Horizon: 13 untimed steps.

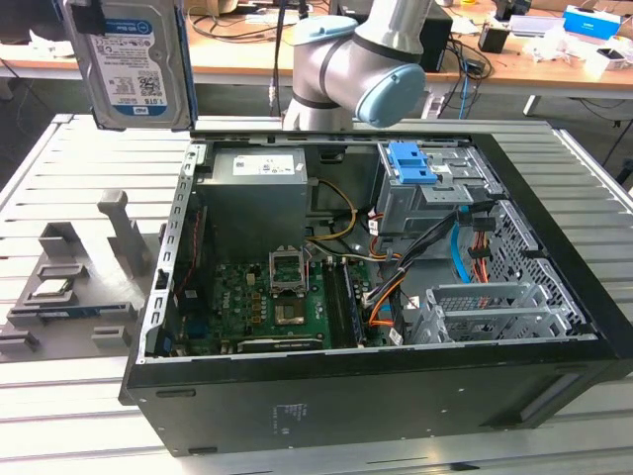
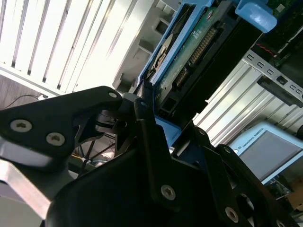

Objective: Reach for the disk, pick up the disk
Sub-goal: 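Pick up the disk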

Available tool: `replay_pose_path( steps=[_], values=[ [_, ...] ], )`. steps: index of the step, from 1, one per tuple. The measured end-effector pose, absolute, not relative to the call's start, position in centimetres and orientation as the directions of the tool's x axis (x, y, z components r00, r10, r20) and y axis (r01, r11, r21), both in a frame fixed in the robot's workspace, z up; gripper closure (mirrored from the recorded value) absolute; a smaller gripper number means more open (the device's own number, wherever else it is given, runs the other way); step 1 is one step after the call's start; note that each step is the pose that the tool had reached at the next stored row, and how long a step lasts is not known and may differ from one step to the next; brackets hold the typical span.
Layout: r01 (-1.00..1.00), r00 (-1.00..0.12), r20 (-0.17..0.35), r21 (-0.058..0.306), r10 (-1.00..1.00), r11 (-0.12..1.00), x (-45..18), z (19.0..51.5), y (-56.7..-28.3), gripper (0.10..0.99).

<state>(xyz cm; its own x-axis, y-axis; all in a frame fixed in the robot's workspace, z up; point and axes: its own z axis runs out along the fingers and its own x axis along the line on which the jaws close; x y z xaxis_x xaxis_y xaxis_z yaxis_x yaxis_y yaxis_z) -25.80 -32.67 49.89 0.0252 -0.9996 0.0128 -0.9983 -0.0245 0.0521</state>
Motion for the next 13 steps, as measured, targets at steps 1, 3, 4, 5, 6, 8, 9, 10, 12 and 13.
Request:
replay_pose_path(
  steps=[1, 3, 4, 5, 6, 8, 9, 10, 12, 13],
  values=[
    [-0.998, 0.025, 0.013, 0.052, -1.000, -0.025, -25.3, 49.9, -32.7, 0.718],
    [-0.998, 0.025, 0.013, 0.052, -1.000, -0.024, -24.4, 49.9, -32.7, 0.718],
    [-0.998, 0.025, 0.013, 0.052, -1.000, -0.025, -23.7, 49.9, -32.7, 0.718],
    [-0.998, 0.025, 0.013, 0.052, -1.000, -0.025, -23.3, 49.9, -32.7, 0.718],
    [-0.998, 0.025, 0.013, 0.052, -1.000, -0.024, -22.9, 49.9, -32.7, 0.718],
    [-0.998, 0.025, 0.013, 0.052, -1.000, -0.024, -21.8, 49.9, -32.7, 0.718],
    [-0.998, 0.025, 0.013, 0.052, -1.000, -0.025, -21.4, 49.9, -32.7, 0.718],
    [-0.998, 0.025, 0.013, 0.052, -1.000, -0.025, -21.0, 49.9, -32.7, 0.718],
    [-0.998, 0.025, 0.013, 0.052, -1.000, -0.024, -19.8, 49.9, -32.7, 0.718],
    [-0.998, 0.025, 0.013, 0.052, -1.000, -0.025, -19.1, 49.9, -32.7, 0.718]
  ],
)
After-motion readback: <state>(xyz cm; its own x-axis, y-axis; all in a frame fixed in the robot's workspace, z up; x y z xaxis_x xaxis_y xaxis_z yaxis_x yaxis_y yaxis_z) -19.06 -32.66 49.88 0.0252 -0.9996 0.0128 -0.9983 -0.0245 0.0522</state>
